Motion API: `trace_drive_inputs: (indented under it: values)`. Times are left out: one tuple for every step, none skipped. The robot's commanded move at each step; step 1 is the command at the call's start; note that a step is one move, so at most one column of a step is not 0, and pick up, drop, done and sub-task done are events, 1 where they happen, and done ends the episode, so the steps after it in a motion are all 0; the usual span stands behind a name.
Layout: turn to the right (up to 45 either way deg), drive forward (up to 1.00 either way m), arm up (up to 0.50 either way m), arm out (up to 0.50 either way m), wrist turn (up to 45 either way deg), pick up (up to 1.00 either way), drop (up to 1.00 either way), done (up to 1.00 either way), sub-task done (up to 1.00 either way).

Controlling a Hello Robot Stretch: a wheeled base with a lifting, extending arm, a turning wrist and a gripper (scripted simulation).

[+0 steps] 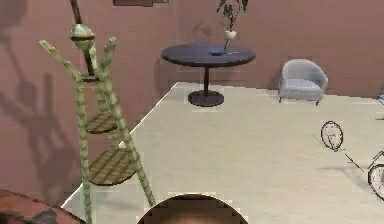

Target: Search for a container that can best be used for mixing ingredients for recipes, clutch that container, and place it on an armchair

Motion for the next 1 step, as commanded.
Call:
trace_drive_inputs:
  values:
    - [-45.0, 0.0, 0.0, 0.0, 0.0, 0.0, 0.0, 0.0, 0.0]
